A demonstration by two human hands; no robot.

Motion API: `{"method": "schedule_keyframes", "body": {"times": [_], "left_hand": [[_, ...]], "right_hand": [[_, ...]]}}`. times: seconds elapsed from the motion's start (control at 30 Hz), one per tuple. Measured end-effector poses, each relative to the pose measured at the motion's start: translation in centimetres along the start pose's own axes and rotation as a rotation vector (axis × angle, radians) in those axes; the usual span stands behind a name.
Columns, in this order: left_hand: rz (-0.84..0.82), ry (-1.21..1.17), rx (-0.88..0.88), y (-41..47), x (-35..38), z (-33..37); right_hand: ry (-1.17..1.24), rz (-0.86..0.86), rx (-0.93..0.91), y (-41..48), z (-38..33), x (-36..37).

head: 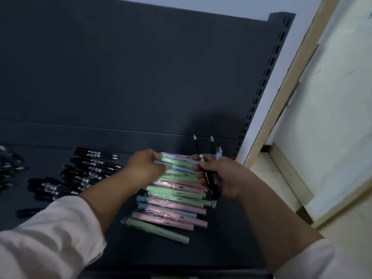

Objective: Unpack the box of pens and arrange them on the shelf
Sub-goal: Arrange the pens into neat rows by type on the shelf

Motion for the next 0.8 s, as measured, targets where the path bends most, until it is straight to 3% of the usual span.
{"method": "schedule_keyframes", "body": {"times": [0.1, 0.3, 0.5, 0.67, 0.8], "left_hand": [[0.010, -0.131, 0.056, -0.9, 0.1, 2.2], [-0.201, -0.380, -0.042, -3.0, 0.2, 3.7], [-0.176, -0.642, -0.047, -5.0, -3.2, 3.2], [-0.007, -0.748, -0.078, -5.9, -8.1, 1.0], [0.224, -0.809, -0.154, -7.1, -13.7, -2.2]], "right_hand": [[-0.086, -0.102, -0.008, 0.0, -0.3, 1.2], [-0.263, -0.291, 0.025, 0.9, -0.2, 5.8], [-0.396, -0.435, 0.075, 1.6, 0.9, 10.9], [-0.395, -0.433, 0.106, 1.9, 1.9, 14.1], [-0.453, -0.216, 0.090, 3.2, 3.3, 17.2]]}}
Point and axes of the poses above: each hand's wrist, its own y-axis towards the middle knuckle, its own x-axis out of the palm, z = x × y, the point moved 4 cm from there along y, towards the middle knuckle, and after that the axes turned 5 degrees about x, right-handed, at the moved point
